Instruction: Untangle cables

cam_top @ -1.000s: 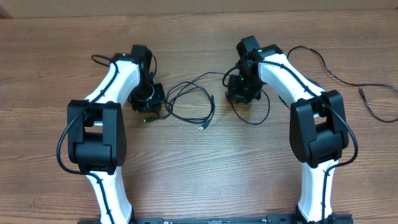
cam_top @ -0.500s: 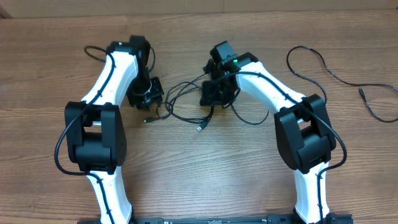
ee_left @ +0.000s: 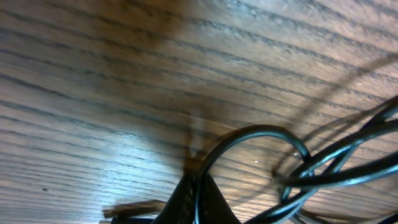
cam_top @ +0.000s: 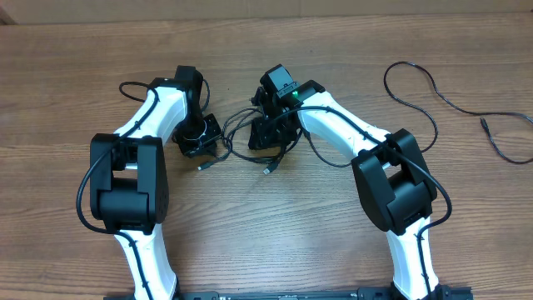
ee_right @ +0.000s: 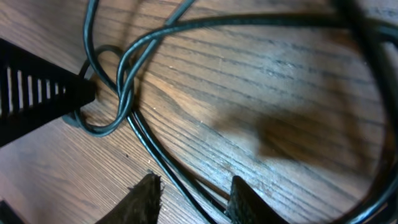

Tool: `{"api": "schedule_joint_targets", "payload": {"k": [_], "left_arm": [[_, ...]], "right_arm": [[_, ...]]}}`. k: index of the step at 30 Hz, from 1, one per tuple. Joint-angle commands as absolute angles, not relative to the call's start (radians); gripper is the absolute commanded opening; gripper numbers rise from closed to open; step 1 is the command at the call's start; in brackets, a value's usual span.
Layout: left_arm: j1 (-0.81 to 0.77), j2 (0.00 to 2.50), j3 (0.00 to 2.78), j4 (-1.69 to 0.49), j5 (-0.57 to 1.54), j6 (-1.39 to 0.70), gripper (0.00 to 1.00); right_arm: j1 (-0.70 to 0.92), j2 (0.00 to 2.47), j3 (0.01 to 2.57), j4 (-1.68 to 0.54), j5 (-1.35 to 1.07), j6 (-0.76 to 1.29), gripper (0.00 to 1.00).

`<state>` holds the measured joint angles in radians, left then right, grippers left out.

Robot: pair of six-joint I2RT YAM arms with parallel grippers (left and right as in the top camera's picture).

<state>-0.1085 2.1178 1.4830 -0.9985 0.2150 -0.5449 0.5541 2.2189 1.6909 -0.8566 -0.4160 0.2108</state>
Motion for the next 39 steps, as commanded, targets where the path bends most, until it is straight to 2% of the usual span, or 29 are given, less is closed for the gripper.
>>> {"api": "schedule_joint_targets", "payload": {"k": [1,3,7,10,15,17,22,32,39], "left_arm": [[-0.102,2.123,1.462,-1.004,0.287,-0.509,0.04],[-0.096,2.123,1.462,-1.013,0.348,-0.500,0.04],[-0.085,2.123,1.462,-1.016,0.542,-0.405,0.04],[-0.085,2.123,1.462,-1.016,0.660,-0.315,0.04],[-0.085,2.123,1.462,-1.015,0.682,-0.272,0.04],[-0.085,2.123,1.462,-1.012,0.681,-0.255,0.04],[-0.086,2.123,1.462,-0.987,0.678,-0.155,0.04],[-0.086,2.123,1.462,-0.936,0.725,0.005,0.04],[-0.086,2.123,1.462,-0.934,0.770,0.022,0.04]], "right_arm": [[0.554,2.229,1.714,-0.858,-0.493,0.216,0.37],[0.554,2.229,1.714,-0.850,-0.573,0.242,0.37],[0.542,2.229,1.714,-0.838,-0.603,0.429,0.37],[0.535,2.229,1.714,-0.826,-0.656,0.457,0.36],[0.535,2.229,1.714,-0.823,-0.694,0.493,0.36],[0.535,2.229,1.714,-0.822,-0.693,0.498,0.33],[0.525,2.229,1.714,-0.821,-0.566,0.487,0.27],[0.515,2.229,1.714,-0.868,-0.453,0.437,0.27],[0.517,2.229,1.714,-0.888,-0.547,0.445,0.27]]}}
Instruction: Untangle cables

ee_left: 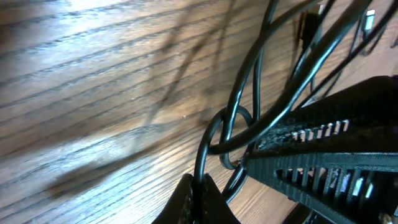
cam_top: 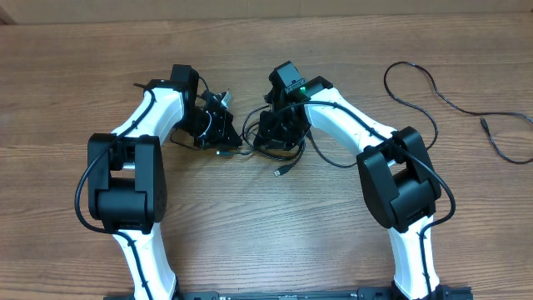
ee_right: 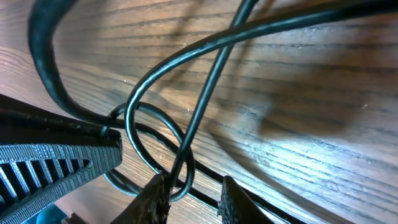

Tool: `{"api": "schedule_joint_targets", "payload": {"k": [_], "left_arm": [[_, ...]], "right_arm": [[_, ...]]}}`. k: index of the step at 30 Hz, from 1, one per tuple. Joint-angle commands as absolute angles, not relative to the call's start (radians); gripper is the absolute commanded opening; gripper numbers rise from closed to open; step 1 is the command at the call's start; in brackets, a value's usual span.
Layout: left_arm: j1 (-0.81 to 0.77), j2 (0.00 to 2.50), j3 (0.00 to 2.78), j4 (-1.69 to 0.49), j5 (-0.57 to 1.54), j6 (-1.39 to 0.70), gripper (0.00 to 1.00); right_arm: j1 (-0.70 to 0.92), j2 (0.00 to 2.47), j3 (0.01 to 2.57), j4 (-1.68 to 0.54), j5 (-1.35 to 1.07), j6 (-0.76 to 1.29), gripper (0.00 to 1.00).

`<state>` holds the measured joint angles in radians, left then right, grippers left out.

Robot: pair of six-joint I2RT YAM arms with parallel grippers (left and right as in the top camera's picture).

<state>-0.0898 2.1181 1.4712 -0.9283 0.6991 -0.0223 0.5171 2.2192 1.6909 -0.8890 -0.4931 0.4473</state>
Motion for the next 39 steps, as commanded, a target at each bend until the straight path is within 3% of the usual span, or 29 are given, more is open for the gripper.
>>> {"api": "schedule_joint_targets", "payload": {"k": [1,3,22,31,39], "left_arm": [[-0.086,2.123,1.462,-0.933,0.788,0.022,0.04],[-0.087,2.123,1.462,-0.926,0.817,0.022,0.04],[-0.092,2.123,1.461,-0.932,0.775,-0.008,0.04],[-0.092,2.123,1.461,-0.933,0.776,-0.166,0.04],[-0.091,2.123,1.461,-0.908,0.973,-0.180,0.04]], "right_arm": [[0.517,2.229,1.714,-0.884,-0.580,0.446,0.27],[0.517,2.229,1.714,-0.885,-0.632,0.461,0.34],[0.502,2.229,1.714,-0.899,-0.421,0.492,0.33],[0.415,2.228,1.714,-0.919,-0.643,0.418,0.34],[0.347,2.228,1.714,-0.965,-0.744,0.418,0.31]]}}
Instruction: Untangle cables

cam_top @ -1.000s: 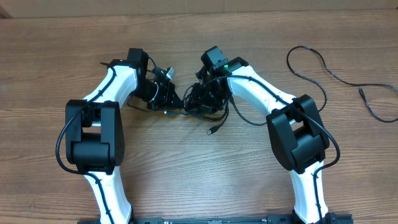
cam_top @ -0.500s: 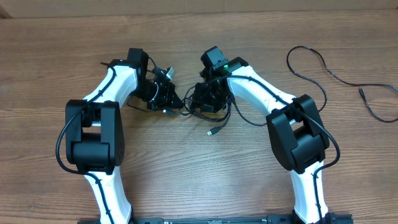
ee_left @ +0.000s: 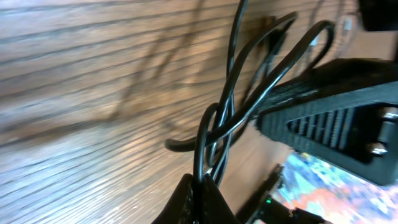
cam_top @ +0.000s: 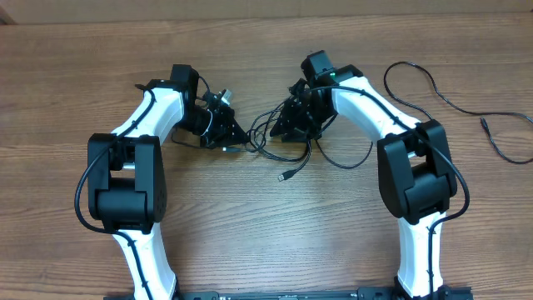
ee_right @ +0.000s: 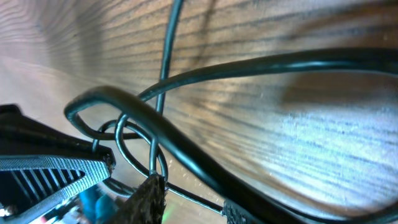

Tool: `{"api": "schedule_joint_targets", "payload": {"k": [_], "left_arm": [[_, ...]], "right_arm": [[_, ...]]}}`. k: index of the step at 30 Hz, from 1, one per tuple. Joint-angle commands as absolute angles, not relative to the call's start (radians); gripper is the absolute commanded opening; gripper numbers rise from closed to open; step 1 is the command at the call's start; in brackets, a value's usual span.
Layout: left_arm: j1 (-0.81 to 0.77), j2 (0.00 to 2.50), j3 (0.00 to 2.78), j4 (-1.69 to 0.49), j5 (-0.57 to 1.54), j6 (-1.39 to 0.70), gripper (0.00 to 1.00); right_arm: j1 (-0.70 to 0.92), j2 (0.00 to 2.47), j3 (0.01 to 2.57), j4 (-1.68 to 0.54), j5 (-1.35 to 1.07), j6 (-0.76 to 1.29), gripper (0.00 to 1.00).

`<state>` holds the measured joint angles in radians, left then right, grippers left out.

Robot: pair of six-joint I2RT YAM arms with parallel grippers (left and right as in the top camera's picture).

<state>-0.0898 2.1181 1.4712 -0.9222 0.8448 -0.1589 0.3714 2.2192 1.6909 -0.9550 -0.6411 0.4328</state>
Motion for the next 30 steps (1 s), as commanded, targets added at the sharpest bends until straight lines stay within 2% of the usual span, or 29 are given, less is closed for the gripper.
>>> {"api": "schedule_joint_targets", "payload": {"k": [1,9,16,30], "left_arm": [[-0.091,2.123,1.461,-0.894,0.989,-0.180,0.04],[-0.093,2.123,1.461,-0.834,1.015,-0.179,0.04],[-0.093,2.123,1.461,-0.841,1.015,-0.157,0.04],[-0.093,2.123,1.461,-0.840,1.022,-0.157,0.04]], "right_arm": [[0.339,2.228,1.714,-0.973,-0.776,0.418,0.30],[0.357,2.228,1.714,-0.979,-0.779,0.414,0.29],[0.358,2.228,1.714,-0.979,-0.685,0.414,0.29],[0.394,2.229,1.714,-0.967,-0.682,0.422,0.29]]}}
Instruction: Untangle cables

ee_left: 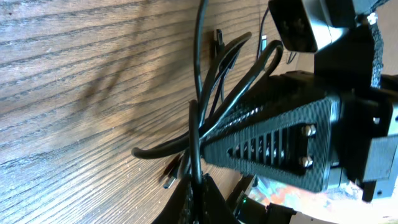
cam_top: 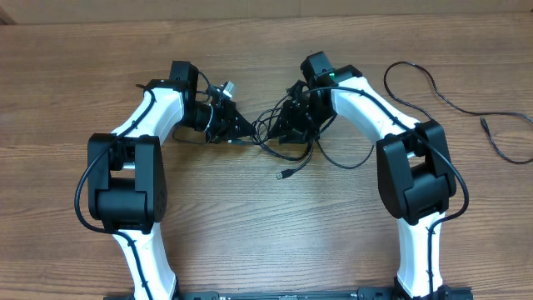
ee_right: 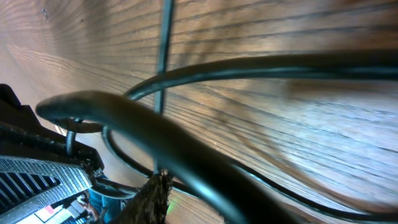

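Observation:
A knot of thin black cables (cam_top: 268, 135) lies mid-table between my two grippers, with a plug end (cam_top: 286, 174) trailing toward the front. My left gripper (cam_top: 240, 131) lies on its side, pointing right, shut on one black strand (ee_left: 198, 134) that runs up out of its fingertips (ee_left: 200, 198). The right gripper (cam_top: 289, 133) faces it from the right; its ribbed finger (ee_left: 273, 146) fills the left wrist view close by. In the right wrist view a thick blurred strand (ee_right: 143, 127) crosses the right gripper (ee_right: 193, 190) and hides one finger; the jaws appear shut on it.
A separate black cable (cam_top: 433, 87) winds across the far right of the wooden table (cam_top: 266, 242), ending near the right edge. Both white arms reach in from the front edge and bend toward the middle.
My left gripper has shifted slightly up and right, closer to the right gripper, whose finger now looms larger in the left wrist view. The right gripper has barely moved. Both still hold their strands.
First both grippers were low at the knot, the left shut on a strand, the right with strands between its fingers. Then the left had turned onto its side. Later the right stood further right with strands drawn out between them. Now the gap is narrower.

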Tool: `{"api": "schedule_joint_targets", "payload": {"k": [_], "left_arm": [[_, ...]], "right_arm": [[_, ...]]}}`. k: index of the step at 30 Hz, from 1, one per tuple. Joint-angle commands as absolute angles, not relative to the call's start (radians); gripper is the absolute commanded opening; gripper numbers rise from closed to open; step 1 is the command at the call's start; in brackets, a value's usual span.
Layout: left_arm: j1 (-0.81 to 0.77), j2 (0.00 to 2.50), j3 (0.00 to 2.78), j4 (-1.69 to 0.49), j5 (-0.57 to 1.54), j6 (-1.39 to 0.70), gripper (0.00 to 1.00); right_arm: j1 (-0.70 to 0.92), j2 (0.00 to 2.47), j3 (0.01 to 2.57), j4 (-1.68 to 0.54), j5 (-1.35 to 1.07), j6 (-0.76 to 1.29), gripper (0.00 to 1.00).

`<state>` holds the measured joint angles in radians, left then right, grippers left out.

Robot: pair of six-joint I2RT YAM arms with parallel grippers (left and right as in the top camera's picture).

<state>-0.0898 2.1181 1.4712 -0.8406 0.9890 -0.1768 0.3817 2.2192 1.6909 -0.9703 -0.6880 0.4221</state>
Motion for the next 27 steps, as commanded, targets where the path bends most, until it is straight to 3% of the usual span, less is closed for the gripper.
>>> {"api": "schedule_joint_targets", "payload": {"k": [1,17,27], "left_arm": [[-0.093,2.123,1.461,-0.840,1.022,-0.157,0.04],[-0.093,2.123,1.461,-0.833,1.080,-0.157,0.04],[-0.093,2.123,1.461,-0.828,1.228,-0.157,0.04]], "right_arm": [[0.393,2.229,1.714,-0.967,-0.682,0.422,0.29],[0.427,2.229,1.714,-0.923,-0.619,0.474,0.21],[0.432,2.229,1.714,-0.868,-0.622,0.497,0.17]]}}
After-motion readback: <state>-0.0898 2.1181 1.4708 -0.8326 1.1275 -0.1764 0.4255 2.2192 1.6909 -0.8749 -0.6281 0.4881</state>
